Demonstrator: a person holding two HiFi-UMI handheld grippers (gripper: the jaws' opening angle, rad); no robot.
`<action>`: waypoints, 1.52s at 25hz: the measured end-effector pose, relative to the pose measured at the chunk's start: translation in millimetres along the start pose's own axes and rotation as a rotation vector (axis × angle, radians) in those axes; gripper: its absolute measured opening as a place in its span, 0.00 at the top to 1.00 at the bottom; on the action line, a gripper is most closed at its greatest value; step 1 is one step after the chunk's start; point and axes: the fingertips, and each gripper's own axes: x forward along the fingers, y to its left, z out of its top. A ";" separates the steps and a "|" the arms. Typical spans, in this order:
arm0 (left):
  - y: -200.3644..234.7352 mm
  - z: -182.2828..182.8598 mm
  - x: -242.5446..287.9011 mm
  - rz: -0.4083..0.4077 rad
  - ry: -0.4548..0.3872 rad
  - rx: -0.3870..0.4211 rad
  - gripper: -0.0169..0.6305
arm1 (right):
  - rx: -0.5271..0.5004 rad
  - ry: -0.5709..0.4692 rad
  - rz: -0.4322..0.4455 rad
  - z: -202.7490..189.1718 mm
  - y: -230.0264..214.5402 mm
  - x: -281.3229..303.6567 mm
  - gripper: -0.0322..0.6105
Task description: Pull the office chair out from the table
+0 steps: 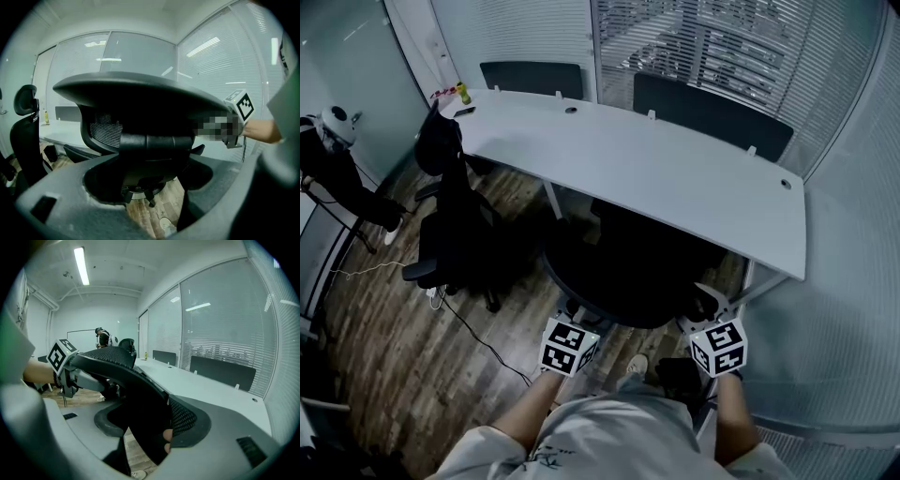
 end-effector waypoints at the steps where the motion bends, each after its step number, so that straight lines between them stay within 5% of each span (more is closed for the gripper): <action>1: -0.7 -2.2 -4.0 -0.002 0.001 0.000 0.46 | 0.001 0.000 -0.002 -0.8 4.4 -1.9 0.62; 38: -44.5 -64.3 -133.9 -0.037 -0.019 0.013 0.46 | 0.043 -0.005 -0.065 -35.1 136.0 -85.3 0.62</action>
